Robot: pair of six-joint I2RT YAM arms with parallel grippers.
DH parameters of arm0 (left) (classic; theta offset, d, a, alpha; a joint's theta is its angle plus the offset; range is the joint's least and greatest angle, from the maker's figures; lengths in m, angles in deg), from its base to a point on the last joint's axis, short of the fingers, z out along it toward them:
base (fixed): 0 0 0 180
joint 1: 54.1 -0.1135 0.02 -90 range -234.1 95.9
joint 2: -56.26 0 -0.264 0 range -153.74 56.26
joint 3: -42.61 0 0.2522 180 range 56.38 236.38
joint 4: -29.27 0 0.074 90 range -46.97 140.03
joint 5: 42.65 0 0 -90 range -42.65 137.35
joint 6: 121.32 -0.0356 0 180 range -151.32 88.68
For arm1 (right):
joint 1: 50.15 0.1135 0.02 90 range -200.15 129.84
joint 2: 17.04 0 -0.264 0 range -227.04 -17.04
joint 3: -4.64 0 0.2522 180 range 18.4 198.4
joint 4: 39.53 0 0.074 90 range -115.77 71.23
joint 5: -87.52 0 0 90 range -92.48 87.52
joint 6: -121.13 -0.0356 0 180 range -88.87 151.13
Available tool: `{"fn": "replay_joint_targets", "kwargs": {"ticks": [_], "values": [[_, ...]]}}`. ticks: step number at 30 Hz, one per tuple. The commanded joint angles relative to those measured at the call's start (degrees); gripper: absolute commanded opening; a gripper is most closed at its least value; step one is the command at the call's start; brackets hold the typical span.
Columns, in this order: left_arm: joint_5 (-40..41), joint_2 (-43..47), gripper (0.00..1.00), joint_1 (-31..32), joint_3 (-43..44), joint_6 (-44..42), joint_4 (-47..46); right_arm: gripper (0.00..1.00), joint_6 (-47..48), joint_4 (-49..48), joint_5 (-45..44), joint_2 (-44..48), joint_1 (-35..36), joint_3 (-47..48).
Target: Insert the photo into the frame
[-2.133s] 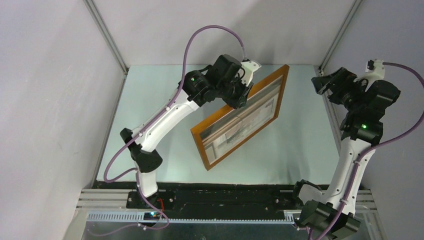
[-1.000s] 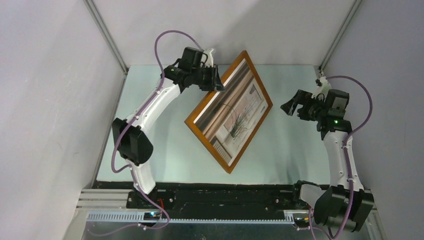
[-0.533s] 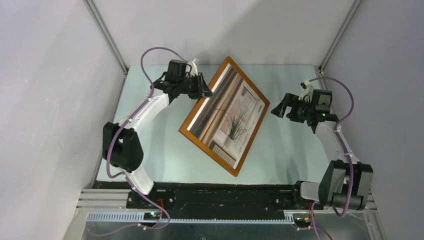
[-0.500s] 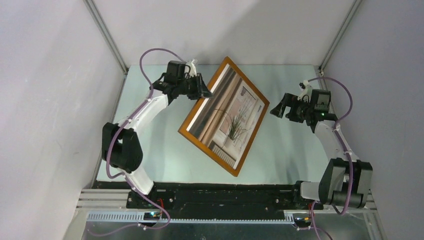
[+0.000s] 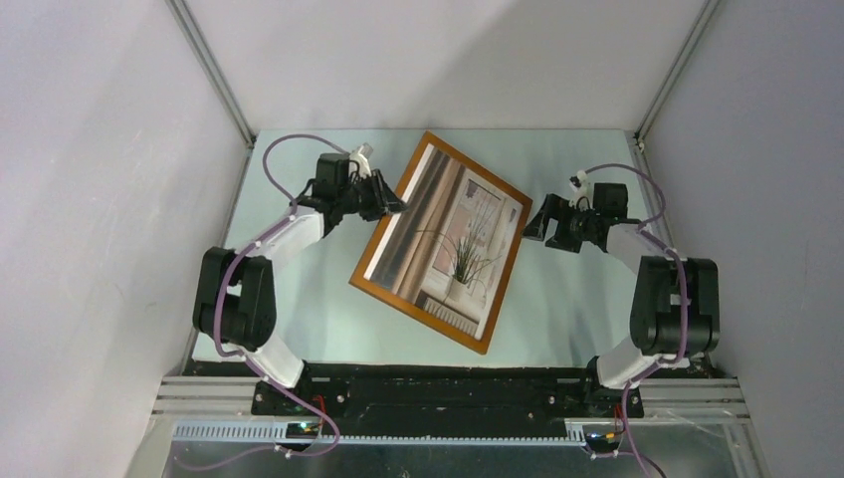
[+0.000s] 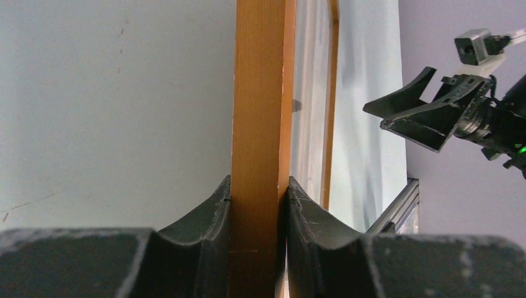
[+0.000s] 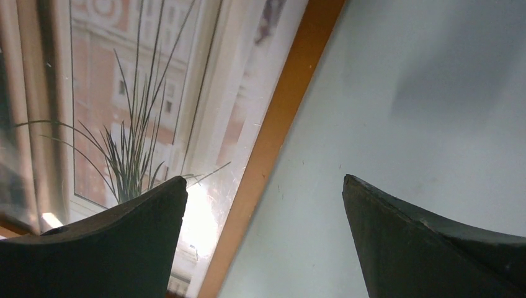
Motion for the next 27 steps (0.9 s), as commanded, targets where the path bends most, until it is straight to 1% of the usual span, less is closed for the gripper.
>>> {"fn": "replay_joint_targets", "kwargs": {"ticks": [1,3,9,13,18,19,21,27], "values": [[5.69,1.11,0.00,-1.26,-4.83,2.79,-6.56,0.99,-2.17,-3.63,4.26,-4.66,0.68,0.88],[4.82,-0.09,0.00,-1.26,-5.88,3.64,-7.25,0.98,-2.53,-3.96,5.05,-6.65,0.89,1.36],[2.05,-5.25,0.12,-1.28,-6.82,5.03,-10.89,0.97,-3.17,-4.19,6.10,-10.87,1.24,3.10],[-0.35,-8.03,0.24,-1.25,-7.04,5.96,-12.73,0.96,-3.06,-4.22,6.59,-12.16,1.25,3.47],[-2.28,-10.81,0.42,-1.27,-7.53,6.63,-14.33,0.96,-2.64,-4.04,6.24,-13.00,1.07,3.48],[-2.60,-11.13,0.44,-1.27,-7.66,6.59,-14.47,0.96,-2.62,-4.01,6.11,-13.15,1.03,3.50],[-2.95,-12.10,0.52,-1.27,-7.78,6.37,-14.73,0.96,-2.71,-4.06,5.96,-13.24,0.99,3.50],[-3.44,-13.24,0.65,-1.21,-7.33,6.04,-14.94,0.95,-2.56,-3.17,5.65,-13.29,1.43,4.19]]}}
